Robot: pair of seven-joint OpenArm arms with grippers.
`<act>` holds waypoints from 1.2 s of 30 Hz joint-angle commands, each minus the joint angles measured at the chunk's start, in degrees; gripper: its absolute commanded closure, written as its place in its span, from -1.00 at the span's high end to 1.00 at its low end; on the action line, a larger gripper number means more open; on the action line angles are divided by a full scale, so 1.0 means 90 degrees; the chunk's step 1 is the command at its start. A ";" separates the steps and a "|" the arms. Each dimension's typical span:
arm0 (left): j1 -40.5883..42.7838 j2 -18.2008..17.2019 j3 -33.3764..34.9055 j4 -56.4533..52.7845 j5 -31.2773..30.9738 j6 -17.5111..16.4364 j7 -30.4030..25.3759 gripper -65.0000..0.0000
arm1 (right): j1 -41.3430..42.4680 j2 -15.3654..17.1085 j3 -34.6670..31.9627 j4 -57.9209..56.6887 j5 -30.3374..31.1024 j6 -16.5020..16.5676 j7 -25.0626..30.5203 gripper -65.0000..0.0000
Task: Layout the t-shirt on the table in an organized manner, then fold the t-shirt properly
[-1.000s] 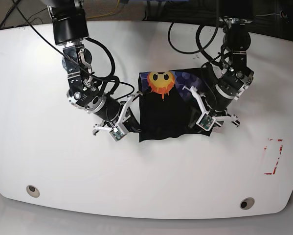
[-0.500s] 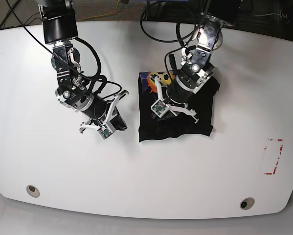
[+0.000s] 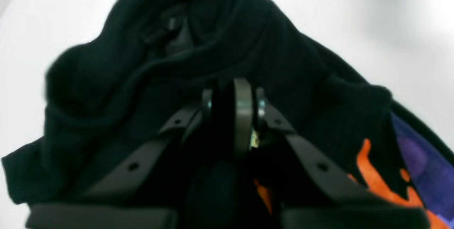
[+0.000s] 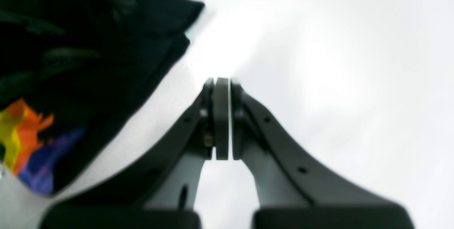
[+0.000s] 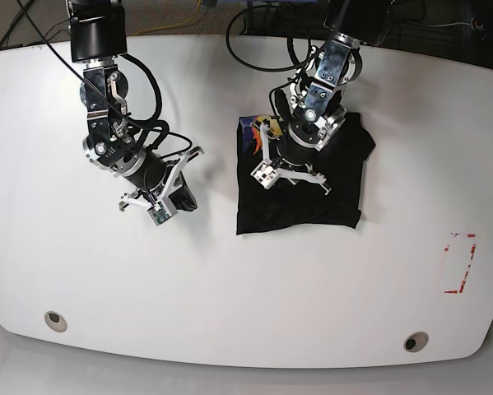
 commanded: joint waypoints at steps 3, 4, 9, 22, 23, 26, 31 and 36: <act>-0.0046 -0.0009 -0.0623 -0.0222 0.0112 0.0073 -0.0446 -0.83 | -0.0014 0.0050 0.0143 0.0221 0.0117 0.0025 0.0229 -1.00; -0.0037 -0.0087 -0.0789 -0.0290 0.0112 0.0064 -0.0505 -0.83 | -0.0043 0.0050 0.0212 0.0289 0.0117 0.0025 0.0219 -1.00; 0.0169 -0.0439 -0.1112 -0.0320 0.0063 0.0034 -0.0534 -0.83 | -0.0297 0.0040 0.0426 0.0592 0.0117 0.0025 0.0210 -1.00; 0.0989 -0.0810 -0.2343 0.0471 0.0063 -0.1108 -0.0534 -0.83 | -0.0756 0.0040 0.0846 0.1637 0.0117 0.0025 -0.0503 -1.00; 0.1057 -0.0810 -0.2421 0.0530 0.0063 -0.1138 -0.0534 -0.83 | -0.0825 0.0040 0.0866 0.1725 0.0117 0.0005 -0.0503 -1.00; 0.1184 -0.0820 -0.2645 0.0735 0.0073 -0.1157 -0.0534 -0.83 | -0.0961 0.0040 0.0895 0.1920 0.0117 -0.0014 -0.0503 -1.00; 0.1302 -0.1142 -0.2948 0.1018 0.0063 -0.1157 -0.0544 -0.83 | -0.1186 0.0040 0.0895 0.2116 0.0117 -0.0014 -0.0513 -1.00; 0.1292 -0.1337 -0.3153 0.1018 0.0063 -0.1157 -0.0544 -0.83 | -0.1274 0.0040 0.0895 0.2106 0.0117 -0.0014 -0.0513 -1.00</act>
